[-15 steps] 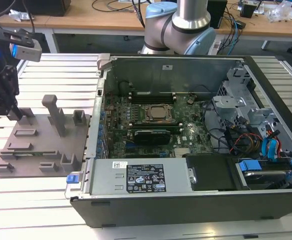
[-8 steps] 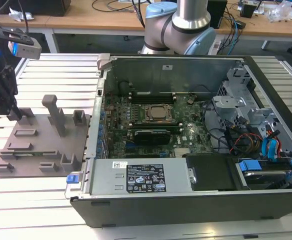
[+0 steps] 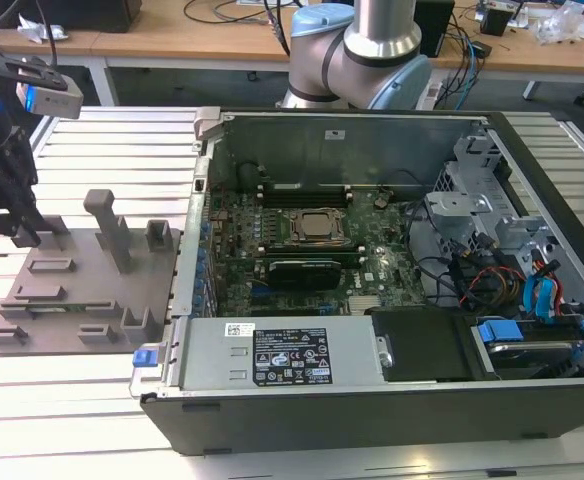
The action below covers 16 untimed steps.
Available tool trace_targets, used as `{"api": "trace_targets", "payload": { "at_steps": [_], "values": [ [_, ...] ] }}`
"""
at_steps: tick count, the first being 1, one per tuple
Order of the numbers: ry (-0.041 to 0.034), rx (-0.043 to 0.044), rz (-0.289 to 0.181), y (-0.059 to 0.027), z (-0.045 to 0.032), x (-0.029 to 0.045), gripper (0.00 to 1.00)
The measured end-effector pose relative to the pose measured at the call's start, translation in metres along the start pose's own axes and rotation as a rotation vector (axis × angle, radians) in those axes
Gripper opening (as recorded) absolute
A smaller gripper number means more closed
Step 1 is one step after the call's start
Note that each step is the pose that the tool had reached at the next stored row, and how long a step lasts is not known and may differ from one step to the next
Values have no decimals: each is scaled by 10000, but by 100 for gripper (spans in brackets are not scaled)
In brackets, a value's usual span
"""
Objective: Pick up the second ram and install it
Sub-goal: 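Pick up the second ram and move it above second insertion slot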
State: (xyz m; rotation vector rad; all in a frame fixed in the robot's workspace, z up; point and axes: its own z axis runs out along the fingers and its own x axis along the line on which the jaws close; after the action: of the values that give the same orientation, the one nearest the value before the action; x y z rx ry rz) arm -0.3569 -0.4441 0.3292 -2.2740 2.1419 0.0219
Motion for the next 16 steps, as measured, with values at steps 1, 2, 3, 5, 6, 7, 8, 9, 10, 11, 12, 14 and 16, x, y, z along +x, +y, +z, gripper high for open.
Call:
{"api": "trace_targets", "payload": {
  "at_steps": [1,2,3,5,6,7,8,9,10,11,12,14,16],
  "values": [
    [6,2,1,1,19,1,30],
    [44,-1,4,3,33,2,30],
    [72,-2,6,5,39,4,30],
    [199,-11,32,16,64,12,30],
    [235,-12,45,15,76,15,30],
    [237,-14,47,16,82,15,30],
    [236,-12,49,16,87,15,30],
    [236,-13,49,17,91,16,30],
    [236,-12,50,18,100,17,30],
    [235,-11,49,19,109,18,30],
    [236,-12,48,20,120,19,30],
    [236,-12,48,26,155,19,30],
    [236,-12,48,29,183,20,30]
  ]
}}
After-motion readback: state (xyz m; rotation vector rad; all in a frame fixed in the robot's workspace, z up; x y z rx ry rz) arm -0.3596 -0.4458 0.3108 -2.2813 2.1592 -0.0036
